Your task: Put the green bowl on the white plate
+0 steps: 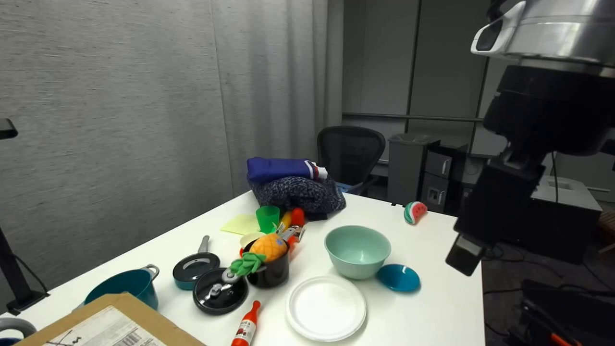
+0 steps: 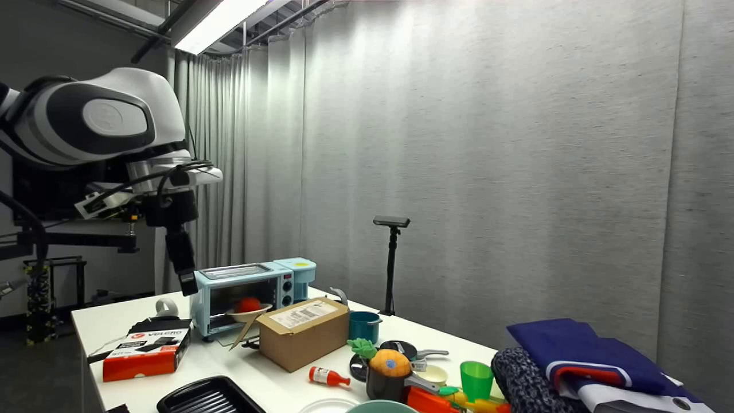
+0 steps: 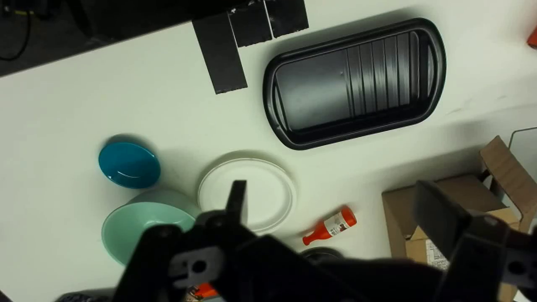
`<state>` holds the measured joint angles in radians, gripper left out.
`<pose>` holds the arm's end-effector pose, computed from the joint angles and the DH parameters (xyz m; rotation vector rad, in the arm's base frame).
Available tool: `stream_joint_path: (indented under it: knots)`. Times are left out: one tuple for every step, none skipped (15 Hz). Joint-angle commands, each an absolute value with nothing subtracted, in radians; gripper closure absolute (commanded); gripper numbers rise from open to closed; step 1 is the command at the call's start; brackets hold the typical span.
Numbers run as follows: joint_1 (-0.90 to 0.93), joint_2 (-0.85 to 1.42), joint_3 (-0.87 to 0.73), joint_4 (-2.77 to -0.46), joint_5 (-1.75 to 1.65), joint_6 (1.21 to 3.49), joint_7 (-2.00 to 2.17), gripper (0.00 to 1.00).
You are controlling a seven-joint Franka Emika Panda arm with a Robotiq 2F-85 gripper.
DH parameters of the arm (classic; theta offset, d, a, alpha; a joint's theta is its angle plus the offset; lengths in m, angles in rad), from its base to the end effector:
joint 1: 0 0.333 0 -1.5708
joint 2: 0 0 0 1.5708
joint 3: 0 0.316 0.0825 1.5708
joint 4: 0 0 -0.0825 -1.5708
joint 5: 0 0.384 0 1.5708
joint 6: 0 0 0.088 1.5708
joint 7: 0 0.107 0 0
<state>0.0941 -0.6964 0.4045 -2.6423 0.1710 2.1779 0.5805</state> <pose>0.3180 0.1822 0.4603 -3.0988 0.3551 -0.3530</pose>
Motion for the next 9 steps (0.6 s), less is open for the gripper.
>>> stream_joint_path:
  knots:
    - [0.11, -0.692, 0.39, -2.641, 0.158, 2.177, 0.59, 0.0]
    - [0.11, -0.692, 0.39, -2.641, 0.158, 2.177, 0.59, 0.0]
    - [0.11, -0.692, 0.39, -2.641, 0.158, 2.177, 0.59, 0.0]
    - [0.11, -0.692, 0.39, -2.641, 0.158, 2.177, 0.59, 0.0]
    - [0.11, -0.692, 0.39, -2.641, 0.158, 2.177, 0.59, 0.0]
    - [0.11, -0.692, 0.39, -2.641, 0.158, 2.177, 0.59, 0.0]
    - [0.114, -0.669, 0.362, -2.629, 0.165, 2.163, 0.552, 0.0]
    - [0.1, -0.656, 0.358, -2.622, 0.144, 2.158, 0.538, 0.0]
    - [0.094, -0.643, 0.347, -2.619, 0.132, 2.162, 0.52, 0.0]
